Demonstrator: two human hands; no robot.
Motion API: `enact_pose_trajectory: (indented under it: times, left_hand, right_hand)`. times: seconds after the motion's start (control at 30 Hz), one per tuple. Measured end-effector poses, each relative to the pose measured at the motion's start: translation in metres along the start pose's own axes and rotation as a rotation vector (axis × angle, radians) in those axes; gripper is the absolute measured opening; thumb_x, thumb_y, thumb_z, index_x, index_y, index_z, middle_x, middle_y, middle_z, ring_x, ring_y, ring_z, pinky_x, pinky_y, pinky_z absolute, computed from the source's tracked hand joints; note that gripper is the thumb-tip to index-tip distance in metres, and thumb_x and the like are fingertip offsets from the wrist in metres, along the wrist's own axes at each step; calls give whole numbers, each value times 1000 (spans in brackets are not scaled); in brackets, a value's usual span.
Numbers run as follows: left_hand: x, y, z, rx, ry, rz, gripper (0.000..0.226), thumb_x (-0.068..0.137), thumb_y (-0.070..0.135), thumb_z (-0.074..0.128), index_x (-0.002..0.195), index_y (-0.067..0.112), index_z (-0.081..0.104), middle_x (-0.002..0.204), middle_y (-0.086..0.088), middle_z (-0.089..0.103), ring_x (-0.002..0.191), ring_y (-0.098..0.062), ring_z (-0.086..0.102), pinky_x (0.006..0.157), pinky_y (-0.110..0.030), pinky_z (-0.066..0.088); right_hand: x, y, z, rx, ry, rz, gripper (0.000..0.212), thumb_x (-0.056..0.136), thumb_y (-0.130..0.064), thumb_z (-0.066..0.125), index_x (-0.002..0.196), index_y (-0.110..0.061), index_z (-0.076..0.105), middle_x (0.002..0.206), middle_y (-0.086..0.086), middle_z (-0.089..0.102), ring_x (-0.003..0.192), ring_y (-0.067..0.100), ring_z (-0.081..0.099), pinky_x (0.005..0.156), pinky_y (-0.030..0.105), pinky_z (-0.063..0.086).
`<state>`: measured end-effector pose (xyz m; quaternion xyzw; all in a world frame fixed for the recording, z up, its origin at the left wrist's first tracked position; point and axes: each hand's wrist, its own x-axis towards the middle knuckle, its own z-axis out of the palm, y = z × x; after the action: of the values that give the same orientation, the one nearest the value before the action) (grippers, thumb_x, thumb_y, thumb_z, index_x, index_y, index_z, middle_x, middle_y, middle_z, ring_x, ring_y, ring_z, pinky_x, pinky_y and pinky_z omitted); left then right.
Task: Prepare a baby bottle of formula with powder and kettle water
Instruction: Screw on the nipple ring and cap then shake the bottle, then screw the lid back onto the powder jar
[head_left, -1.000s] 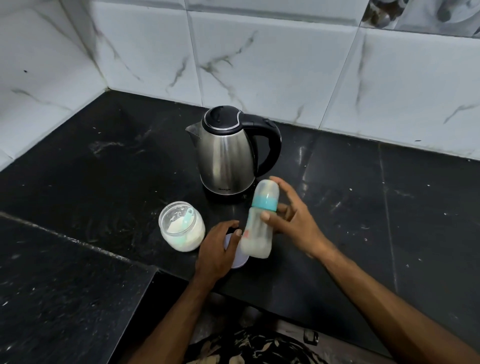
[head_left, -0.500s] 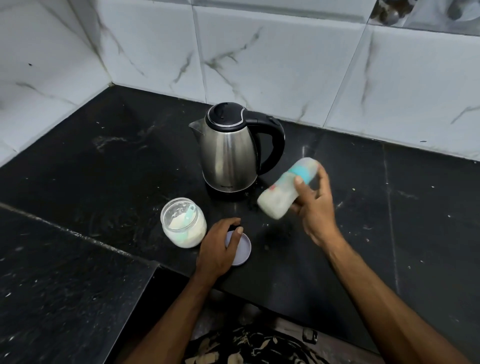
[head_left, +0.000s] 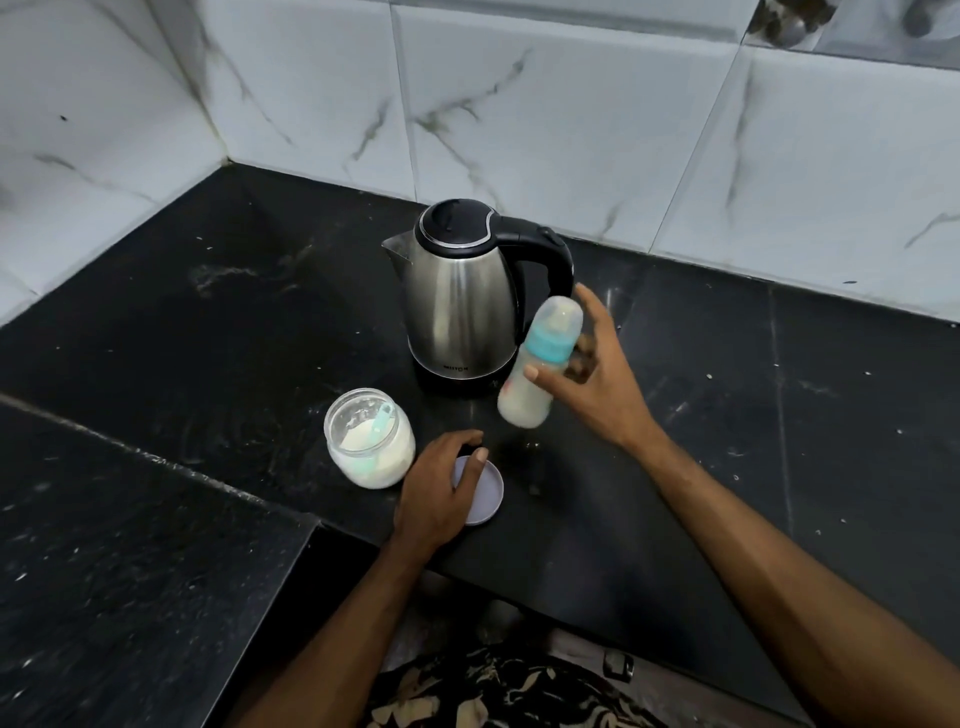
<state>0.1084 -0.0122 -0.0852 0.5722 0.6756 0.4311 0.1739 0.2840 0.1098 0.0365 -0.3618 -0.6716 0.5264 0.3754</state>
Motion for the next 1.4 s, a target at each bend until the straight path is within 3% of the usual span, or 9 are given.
enact_pose_trajectory:
  times: [0.17, 0.33, 0.43, 0.67, 0.83, 0.97, 1.1, 1.27, 1.4]
  left_hand:
    - [-1, 3, -1, 3, -6, -16, 40, 97, 46, 47, 117, 17, 67, 114, 7, 67, 106, -4, 58, 94, -7, 36]
    - [0, 3, -2, 7, -16, -29, 42, 97, 46, 46, 118, 17, 66, 114, 6, 67, 106, -7, 59, 94, -16, 42]
    - [0, 4, -1, 7, -12, -31, 42, 97, 46, 46, 117, 15, 67, 114, 4, 68, 107, -9, 60, 95, -21, 44]
    - [0, 6, -3, 3, -27, -44, 43, 97, 46, 44, 117, 15, 66, 116, 4, 67, 108, -8, 59, 95, -17, 41]
    - [2, 7, -5, -36, -47, -88, 44, 96, 48, 45, 118, 17, 66, 116, 6, 68, 109, -7, 60, 97, -27, 47]
    - [4, 14, -11, -109, -79, -165, 37, 97, 41, 53, 122, 16, 64, 120, 5, 66, 112, -7, 59, 101, -29, 46]
    - [-11, 21, -21, 15, -137, -93, 53, 91, 45, 63, 134, 15, 54, 136, 3, 56, 125, -12, 51, 105, -14, 32]
    - [-29, 15, -25, 210, -239, -1, 89, 77, 57, 73, 149, 18, 39, 153, 1, 41, 142, -13, 35, 113, -18, 21]
    - [-30, 13, -27, 255, -254, 60, 88, 73, 47, 81, 146, 15, 43, 149, -3, 46, 137, -21, 42, 115, -34, 34]
  right_hand:
    - [29, 14, -9, -235, -31, -45, 93, 78, -29, 82, 151, -32, 24, 130, -14, 54, 116, 13, 60, 99, 39, 52]
    - [26, 39, -7, -297, -87, -16, 94, 78, -26, 83, 152, -30, 24, 136, -13, 50, 120, 12, 56, 103, 44, 49]
    - [21, 48, -6, -300, -88, 3, 94, 77, -24, 84, 151, -32, 26, 134, -16, 50, 120, 9, 56, 104, 42, 49]
    - [15, 57, -3, -273, -59, 16, 92, 75, -23, 85, 148, -33, 30, 134, -15, 51, 120, 7, 56, 104, 39, 50]
    - [6, 61, -3, -272, -27, 60, 97, 74, -17, 86, 151, -27, 26, 137, -8, 48, 125, 8, 51, 107, 34, 46]
    - [-20, 58, 7, -329, 205, 68, 71, 80, -17, 80, 136, -29, 38, 106, 1, 55, 97, 15, 60, 89, 34, 55]
    - [-52, 58, 16, -417, 113, 51, 42, 86, -21, 74, 116, -29, 45, 93, -2, 55, 78, 13, 58, 72, 35, 55]
    - [-70, 61, 26, -463, 18, 63, 31, 89, -23, 71, 111, -30, 51, 95, -6, 55, 78, 9, 58, 71, 24, 52]
    - [-76, 59, 37, -456, -4, 47, 31, 89, -17, 70, 114, -25, 52, 101, -4, 55, 88, 9, 58, 78, 25, 52]
